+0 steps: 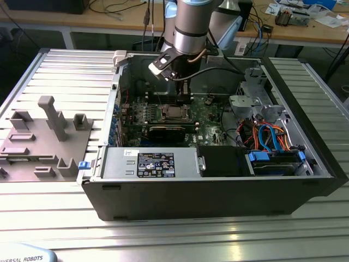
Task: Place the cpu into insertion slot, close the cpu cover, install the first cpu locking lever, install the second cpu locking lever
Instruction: 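Close the cpu cover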
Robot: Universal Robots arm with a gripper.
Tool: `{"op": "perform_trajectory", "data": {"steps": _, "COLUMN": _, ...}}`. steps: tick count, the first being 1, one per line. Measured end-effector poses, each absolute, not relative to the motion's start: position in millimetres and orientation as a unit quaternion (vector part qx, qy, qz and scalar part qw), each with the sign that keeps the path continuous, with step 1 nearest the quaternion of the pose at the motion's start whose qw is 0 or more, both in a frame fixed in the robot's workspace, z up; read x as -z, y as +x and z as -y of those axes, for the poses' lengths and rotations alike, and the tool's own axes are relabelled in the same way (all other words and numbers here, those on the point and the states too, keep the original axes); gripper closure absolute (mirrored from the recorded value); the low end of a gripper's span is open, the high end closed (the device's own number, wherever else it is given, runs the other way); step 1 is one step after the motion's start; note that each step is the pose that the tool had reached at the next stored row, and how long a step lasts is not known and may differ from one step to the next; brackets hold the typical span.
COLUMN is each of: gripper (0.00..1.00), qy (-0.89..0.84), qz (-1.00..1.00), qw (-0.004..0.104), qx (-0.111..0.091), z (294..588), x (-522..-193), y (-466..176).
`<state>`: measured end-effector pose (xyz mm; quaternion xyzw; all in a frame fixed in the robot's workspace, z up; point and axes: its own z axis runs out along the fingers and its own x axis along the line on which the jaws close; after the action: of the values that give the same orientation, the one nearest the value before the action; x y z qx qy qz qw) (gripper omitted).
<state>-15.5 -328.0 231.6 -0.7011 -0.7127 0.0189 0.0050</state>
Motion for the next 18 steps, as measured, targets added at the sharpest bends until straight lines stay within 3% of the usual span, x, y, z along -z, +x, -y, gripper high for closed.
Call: {"op": "perform_trajectory", "data": {"steps": 18, "gripper": 0.89, "qy": -0.701, "qz": 0.713, "qw": 0.005, "qx": -0.019, "z": 328, "x": -213, "y": -40}}
